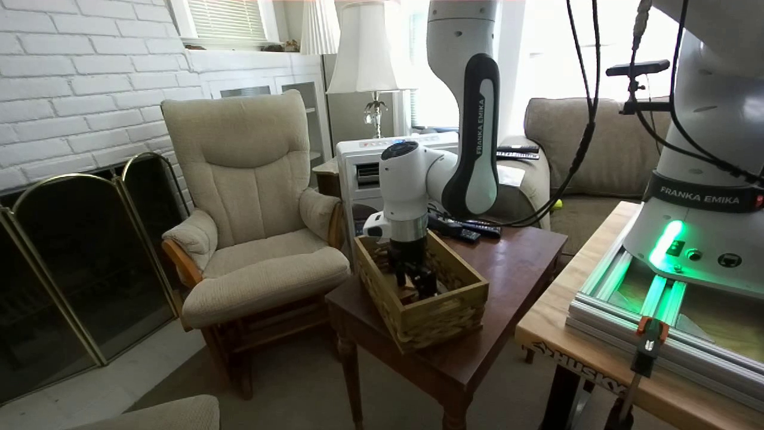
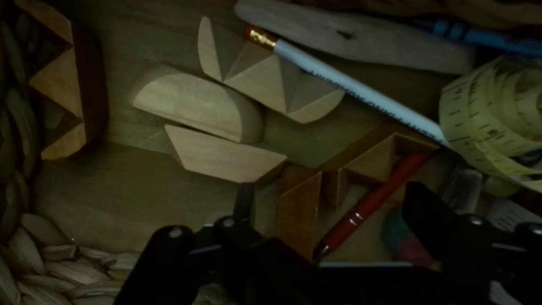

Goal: Remove on object from the basket and put it on top of the tower of objects

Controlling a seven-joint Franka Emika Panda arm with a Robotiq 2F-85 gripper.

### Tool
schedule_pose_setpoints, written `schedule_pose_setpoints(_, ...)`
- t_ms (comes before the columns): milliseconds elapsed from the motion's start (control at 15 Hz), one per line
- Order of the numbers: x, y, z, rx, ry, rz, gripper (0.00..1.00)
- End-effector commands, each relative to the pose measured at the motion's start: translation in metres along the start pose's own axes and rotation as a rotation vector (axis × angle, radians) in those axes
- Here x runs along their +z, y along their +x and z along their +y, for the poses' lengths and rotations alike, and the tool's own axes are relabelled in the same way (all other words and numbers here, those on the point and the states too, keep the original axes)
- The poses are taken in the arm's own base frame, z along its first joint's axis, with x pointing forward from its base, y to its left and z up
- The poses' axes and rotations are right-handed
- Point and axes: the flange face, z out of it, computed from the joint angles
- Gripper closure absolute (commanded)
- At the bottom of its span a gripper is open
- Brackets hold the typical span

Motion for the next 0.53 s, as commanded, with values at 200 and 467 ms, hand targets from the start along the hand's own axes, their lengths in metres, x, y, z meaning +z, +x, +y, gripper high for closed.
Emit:
schedule_pose_setpoints(200, 0.0068, 0.0068, 0.0024, 0.016, -0.045, 0.012, 0.62)
schedule_pose_setpoints(467, 0.0071, 0.0077, 0.0056, 0.017, -0.065, 0.002, 0.88)
